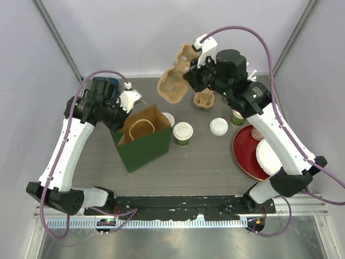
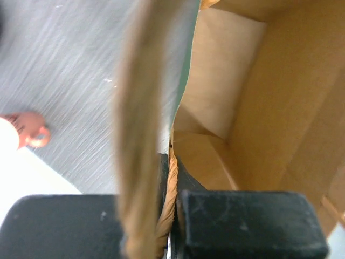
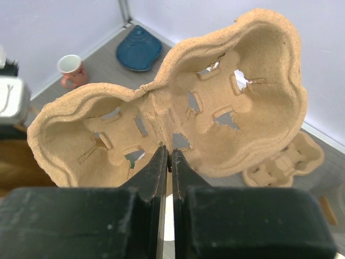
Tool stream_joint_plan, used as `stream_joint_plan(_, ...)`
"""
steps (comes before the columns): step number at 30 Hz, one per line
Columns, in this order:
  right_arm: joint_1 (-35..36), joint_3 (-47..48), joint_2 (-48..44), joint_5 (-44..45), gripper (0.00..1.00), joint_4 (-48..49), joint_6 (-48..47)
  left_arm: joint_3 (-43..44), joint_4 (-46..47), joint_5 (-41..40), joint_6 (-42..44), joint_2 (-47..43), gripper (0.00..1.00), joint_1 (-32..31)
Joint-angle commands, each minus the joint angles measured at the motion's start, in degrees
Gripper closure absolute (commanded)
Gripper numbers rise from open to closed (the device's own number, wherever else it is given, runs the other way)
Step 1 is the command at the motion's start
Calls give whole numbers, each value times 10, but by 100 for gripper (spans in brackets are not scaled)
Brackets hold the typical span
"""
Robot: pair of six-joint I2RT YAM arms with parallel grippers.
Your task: Pack the takeout coffee
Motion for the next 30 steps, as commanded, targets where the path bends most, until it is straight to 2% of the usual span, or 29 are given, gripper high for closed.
stream_joint_plan(1,92,20,-17,71,99,56,33,60,9,-92,-85,-51,100,1)
stream_joint_plan(4,140,17,-12,106,99,107,43,50,0,-103,-96,-78,100,0)
stream_joint_plan(8,217,-14,5,138,99,198,48,7,43,-195,-123,-105,100,-1)
stream_joint_plan(11,226,-50,23,133,99,287,75,-11,73,-201,-156,-109,100,0)
stream_joint_plan(18,241,-129,54,121,99,390,158,-14,87,-200,-193,-113,100,-1)
stream_joint_plan(24,257,-157,82,127,99,388,171,-10,83,-207,-214,-123,100,0)
stream_joint_plan(30,265,-197,74,132,99,348,125,-18,97,-232,-214,-126,100,0)
